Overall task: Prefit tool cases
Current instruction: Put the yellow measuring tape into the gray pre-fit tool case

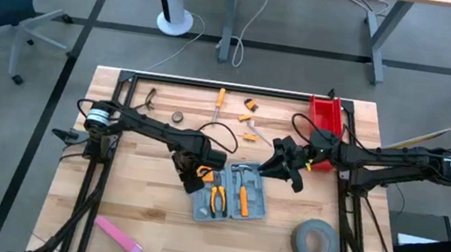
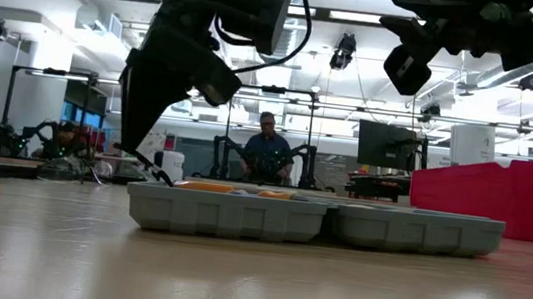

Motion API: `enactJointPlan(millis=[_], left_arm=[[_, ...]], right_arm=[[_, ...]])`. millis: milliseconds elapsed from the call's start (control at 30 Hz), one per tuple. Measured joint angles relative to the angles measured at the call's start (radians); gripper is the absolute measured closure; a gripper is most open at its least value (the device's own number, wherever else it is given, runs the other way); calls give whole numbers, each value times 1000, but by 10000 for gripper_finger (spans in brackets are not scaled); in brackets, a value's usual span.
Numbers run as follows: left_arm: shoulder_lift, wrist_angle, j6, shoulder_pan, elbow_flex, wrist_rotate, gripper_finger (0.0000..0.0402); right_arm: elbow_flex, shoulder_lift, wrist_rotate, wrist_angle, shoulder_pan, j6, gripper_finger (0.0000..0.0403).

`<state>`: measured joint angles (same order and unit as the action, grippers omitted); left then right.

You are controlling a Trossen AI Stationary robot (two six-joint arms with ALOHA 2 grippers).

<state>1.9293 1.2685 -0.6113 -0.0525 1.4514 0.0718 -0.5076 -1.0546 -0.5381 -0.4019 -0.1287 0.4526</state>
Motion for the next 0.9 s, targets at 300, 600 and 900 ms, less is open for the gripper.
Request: enactJointPlan(millis=[300, 600, 900], left_arm=[[0, -6, 121, -1, -7, -81, 270], [0, 0, 404, -26, -7, -27, 273], [-40, 7, 508, -32, -7, -89, 258]], right_arm=[[0, 0, 2, -7, 0, -4, 310], [0, 0, 8, -7, 0, -1, 300], [11, 0, 18, -7, 0, -5, 304]])
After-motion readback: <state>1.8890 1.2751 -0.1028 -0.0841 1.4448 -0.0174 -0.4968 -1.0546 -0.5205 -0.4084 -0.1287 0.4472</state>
